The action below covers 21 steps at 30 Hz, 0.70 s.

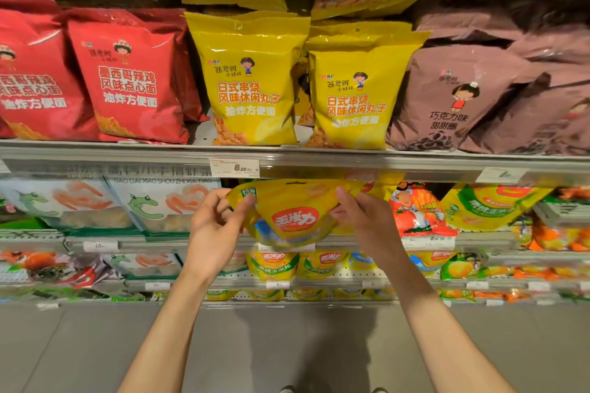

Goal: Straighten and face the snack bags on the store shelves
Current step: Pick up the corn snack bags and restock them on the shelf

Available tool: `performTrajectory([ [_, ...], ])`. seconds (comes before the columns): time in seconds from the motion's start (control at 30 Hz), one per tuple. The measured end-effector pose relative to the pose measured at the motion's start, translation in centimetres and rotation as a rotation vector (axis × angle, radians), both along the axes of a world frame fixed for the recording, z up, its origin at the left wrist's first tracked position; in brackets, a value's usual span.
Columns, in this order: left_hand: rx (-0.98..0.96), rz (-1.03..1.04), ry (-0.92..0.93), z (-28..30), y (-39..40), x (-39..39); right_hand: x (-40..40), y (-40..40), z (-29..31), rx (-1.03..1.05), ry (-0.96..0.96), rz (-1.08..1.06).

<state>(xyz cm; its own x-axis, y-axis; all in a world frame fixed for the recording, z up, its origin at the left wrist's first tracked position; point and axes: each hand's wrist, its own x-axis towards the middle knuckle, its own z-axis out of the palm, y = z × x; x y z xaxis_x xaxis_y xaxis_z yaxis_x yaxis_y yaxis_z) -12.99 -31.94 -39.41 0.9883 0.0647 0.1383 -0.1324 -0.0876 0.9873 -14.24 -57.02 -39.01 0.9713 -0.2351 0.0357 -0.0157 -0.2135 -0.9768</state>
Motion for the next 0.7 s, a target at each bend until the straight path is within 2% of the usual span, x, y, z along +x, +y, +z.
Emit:
performTrajectory([
  [0.1,-0.04,-0.019,-0.042,1.1,-1.8,0.0,-0.3,-1.6,1.1,0.005,-0.071,-0.055],
  [0.2,-0.001,-0.047,-0.065,1.6,-3.9,-0.1,-0.9,-3.6,1.9,0.009,-0.106,-0.116],
  [0.47,0.02,-0.32,0.133,1.8,-12.3,-1.7,-3.5,-10.6,4.0,-0.037,-0.048,-0.231],
  [0.7,0.217,-0.435,0.144,0.7,-20.4,-2.1,-5.4,-17.9,4.8,0.002,-0.1,-0.284],
])
